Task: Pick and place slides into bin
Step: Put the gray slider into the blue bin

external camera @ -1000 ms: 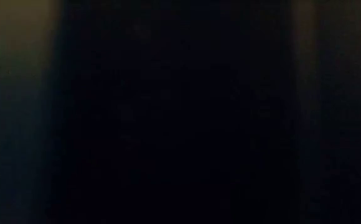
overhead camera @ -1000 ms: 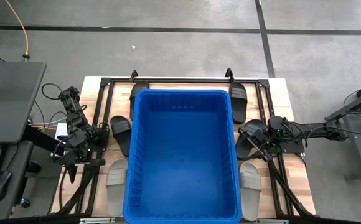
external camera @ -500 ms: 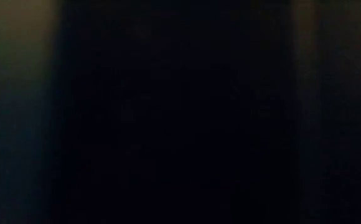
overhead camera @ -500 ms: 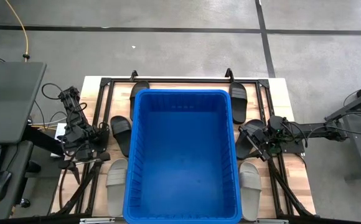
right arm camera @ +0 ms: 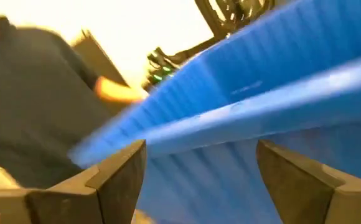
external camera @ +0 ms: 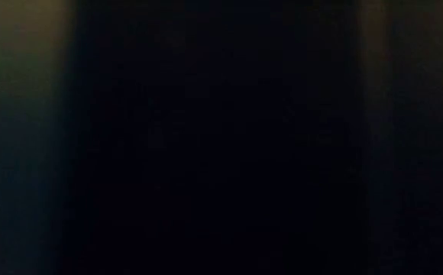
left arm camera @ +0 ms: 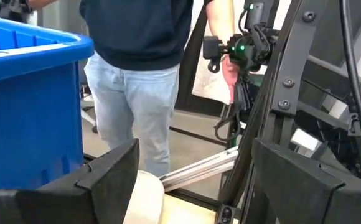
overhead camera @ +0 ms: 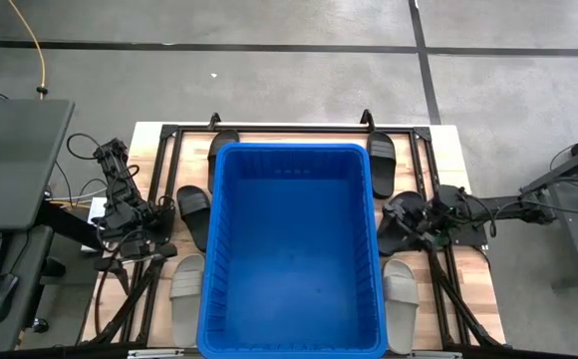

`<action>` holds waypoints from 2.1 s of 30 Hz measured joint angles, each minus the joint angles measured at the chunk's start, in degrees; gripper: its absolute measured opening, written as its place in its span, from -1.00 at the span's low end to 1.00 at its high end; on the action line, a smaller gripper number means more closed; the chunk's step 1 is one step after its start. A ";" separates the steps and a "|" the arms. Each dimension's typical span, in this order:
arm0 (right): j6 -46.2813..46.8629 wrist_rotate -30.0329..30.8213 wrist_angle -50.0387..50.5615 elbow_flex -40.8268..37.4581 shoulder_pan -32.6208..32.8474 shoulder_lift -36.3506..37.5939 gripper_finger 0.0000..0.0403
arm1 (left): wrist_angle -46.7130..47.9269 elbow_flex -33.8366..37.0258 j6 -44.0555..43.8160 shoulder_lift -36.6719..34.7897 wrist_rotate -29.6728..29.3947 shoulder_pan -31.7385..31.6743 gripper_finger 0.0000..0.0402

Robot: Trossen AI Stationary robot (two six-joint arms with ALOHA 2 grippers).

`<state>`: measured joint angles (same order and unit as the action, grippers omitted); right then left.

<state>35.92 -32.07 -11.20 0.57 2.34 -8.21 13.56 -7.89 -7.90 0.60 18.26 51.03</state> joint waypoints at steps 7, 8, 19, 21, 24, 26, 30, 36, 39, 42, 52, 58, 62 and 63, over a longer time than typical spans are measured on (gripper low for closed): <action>25.08 -1.47 -1.20 2.36 1.52 0.02 0.45 | -14.27 0.05 7.75 0.03 -0.95 -0.01 0.49; 27.53 -1.46 -1.68 2.53 1.80 0.00 0.45 | -18.21 0.05 9.63 0.02 -1.12 0.00 0.49; 41.11 1.66 -32.41 3.50 5.92 0.02 0.45 | -49.41 0.01 15.81 -0.07 -2.99 0.00 0.49; 38.24 5.32 -36.82 3.52 6.09 0.02 0.45 | -51.10 -0.01 17.68 -0.09 -3.28 0.00 0.49; 35.01 11.16 -39.22 3.52 6.10 0.02 0.45 | -52.60 0.01 18.01 -0.09 -2.56 0.00 0.49; 36.34 16.56 -39.33 3.52 6.09 0.00 0.45 | -53.21 0.01 18.29 -0.09 -2.44 0.00 0.49; 41.01 27.29 -39.29 3.52 6.09 -0.02 0.45 | -53.06 0.01 20.25 -0.09 -3.52 0.00 0.49; 40.43 25.17 -42.60 5.30 6.09 -0.04 0.45 | -52.59 0.01 20.81 -0.09 -5.43 0.00 0.49; 37.32 18.24 -33.98 9.55 6.09 0.00 0.45 | -51.18 0.01 20.98 -0.09 -5.54 -0.01 0.49; 35.89 16.57 -17.23 15.90 6.09 -0.24 0.45 | -50.90 0.01 20.98 -0.09 -6.10 -0.02 0.49; 27.60 23.15 44.65 42.86 6.09 -1.29 0.45 | -50.71 0.01 21.16 -0.07 -8.83 -0.02 0.49; 28.41 25.61 63.28 47.23 5.95 -2.83 0.45 | -49.48 0.03 21.55 -0.07 -8.94 -0.02 0.49; 33.39 22.84 71.48 44.03 5.94 -4.66 0.45 | -49.64 0.03 22.70 -0.07 -8.92 -0.02 0.49; 33.83 20.90 72.31 43.02 5.96 -4.82 0.45 | -49.79 0.03 22.98 -0.07 -8.92 0.00 0.49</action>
<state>69.75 -11.17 61.11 43.59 8.29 -13.03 -36.23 -7.86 15.07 0.54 9.34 51.03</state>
